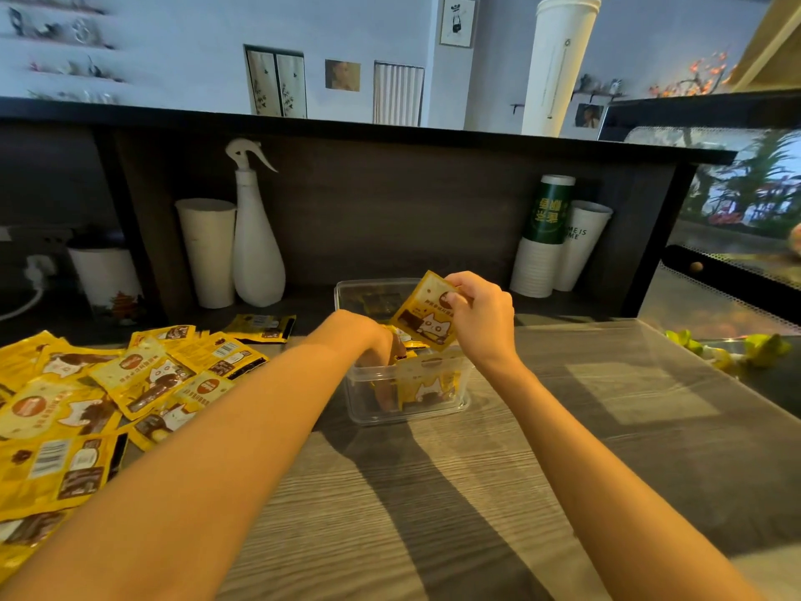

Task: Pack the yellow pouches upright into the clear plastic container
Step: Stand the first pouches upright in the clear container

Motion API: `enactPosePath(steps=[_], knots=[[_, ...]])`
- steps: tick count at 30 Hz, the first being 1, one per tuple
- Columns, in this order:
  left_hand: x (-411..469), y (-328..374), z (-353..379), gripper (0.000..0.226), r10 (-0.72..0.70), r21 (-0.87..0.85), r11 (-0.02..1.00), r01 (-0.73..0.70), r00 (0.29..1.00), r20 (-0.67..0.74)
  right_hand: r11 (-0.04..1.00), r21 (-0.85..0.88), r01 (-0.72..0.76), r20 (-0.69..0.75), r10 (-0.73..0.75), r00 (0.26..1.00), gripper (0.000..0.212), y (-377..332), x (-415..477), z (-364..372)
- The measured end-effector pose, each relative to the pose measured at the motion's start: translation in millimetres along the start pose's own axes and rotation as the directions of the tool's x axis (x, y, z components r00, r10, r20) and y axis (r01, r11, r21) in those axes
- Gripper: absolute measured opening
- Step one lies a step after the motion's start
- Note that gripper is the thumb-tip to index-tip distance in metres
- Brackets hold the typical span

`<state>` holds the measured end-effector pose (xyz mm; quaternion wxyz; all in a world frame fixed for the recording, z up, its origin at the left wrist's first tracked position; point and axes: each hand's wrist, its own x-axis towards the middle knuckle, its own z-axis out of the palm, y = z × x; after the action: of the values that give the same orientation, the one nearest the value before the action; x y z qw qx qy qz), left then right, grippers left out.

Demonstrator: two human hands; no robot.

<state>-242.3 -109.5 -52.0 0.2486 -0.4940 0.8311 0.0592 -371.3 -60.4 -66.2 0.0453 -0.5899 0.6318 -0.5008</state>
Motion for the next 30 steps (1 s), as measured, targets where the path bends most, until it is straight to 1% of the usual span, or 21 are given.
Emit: enactPosePath(steps=[2,5,7,9,10,11,13,15,16,18,20,22,24,28,30], knots=[[4,1,2,0.07,-0.019,-0.016,1.0,0.019,1.0,-0.012,1.0,0.007,-0.001,0.002,0.001,1.0,0.023,-1,-1,-1],[4,0,2,0.05,-0.007,-0.092,0.996,0.004,1.0,-0.03,1.0,0.016,0.008,-0.028,-0.008,1.0,0.023,0,-1,-2],[1,-2,-1,0.033,0.023,-0.153,0.988,-0.037,0.995,-0.094,1.0,0.017,0.02,-0.047,-0.019,0.999,0.023,0,-1,-3],[-3,-7,-5,0.013,0.043,-0.2,0.976,-0.082,0.98,-0.195,0.999,0.021,0.026,-0.062,-0.025,0.998,0.023,0,-1,-3],[-6,-10,-7,0.009,0.055,-0.211,0.972,-0.107,0.97,-0.239,0.999,0.023,0.025,-0.069,-0.023,0.997,0.023,0,-1,-3],[-8,-13,-9,0.011,0.075,-0.221,0.965,-0.139,0.959,-0.275,0.999,0.026,0.022,-0.073,-0.02,0.997,0.023,-1,0,-3],[-12,-18,-12,0.004,0.126,-0.272,0.937,-0.218,0.939,-0.319,0.999,0.028,0.023,-0.065,-0.021,0.998,0.024,-2,-1,-3],[-20,-20,-13,0.008,0.164,-0.351,0.897,-0.27,0.938,-0.305,0.999,0.021,0.034,-0.029,-0.033,0.999,0.025,-3,-1,-3],[-25,-20,-13,0.006,0.182,-0.38,0.881,-0.283,0.943,-0.279,0.999,0.013,0.04,0.001,-0.04,0.999,0.025,-4,0,-3],[-32,-18,-11,0.014,0.187,-0.407,0.875,-0.261,0.959,-0.213,0.999,-0.006,0.049,0.078,-0.049,0.996,0.025,-6,1,-3],[-32,-16,-6,0.017,0.16,-0.442,0.867,-0.228,0.969,-0.186,0.998,-0.026,0.054,0.163,-0.049,0.985,0.025,-8,1,-3],[-30,-15,0,0.023,0.133,-0.509,0.832,-0.22,0.97,-0.201,0.996,-0.063,0.065,0.246,-0.048,0.968,0.026,-8,0,-2],[-28,-16,4,0.028,0.135,-0.555,0.795,-0.244,0.963,-0.231,0.992,-0.1,0.083,0.307,-0.049,0.951,0.027,-7,-1,-1],[-32,-17,9,0.021,0.179,-0.537,0.784,-0.311,0.942,-0.283,0.99,-0.107,0.086,0.335,-0.045,0.941,0.028,-4,-3,-1],[-34,-20,11,0.016,0.184,-0.522,0.78,-0.346,0.923,-0.337,0.991,-0.108,0.082,0.331,-0.042,0.943,0.028,-3,-4,-2]])
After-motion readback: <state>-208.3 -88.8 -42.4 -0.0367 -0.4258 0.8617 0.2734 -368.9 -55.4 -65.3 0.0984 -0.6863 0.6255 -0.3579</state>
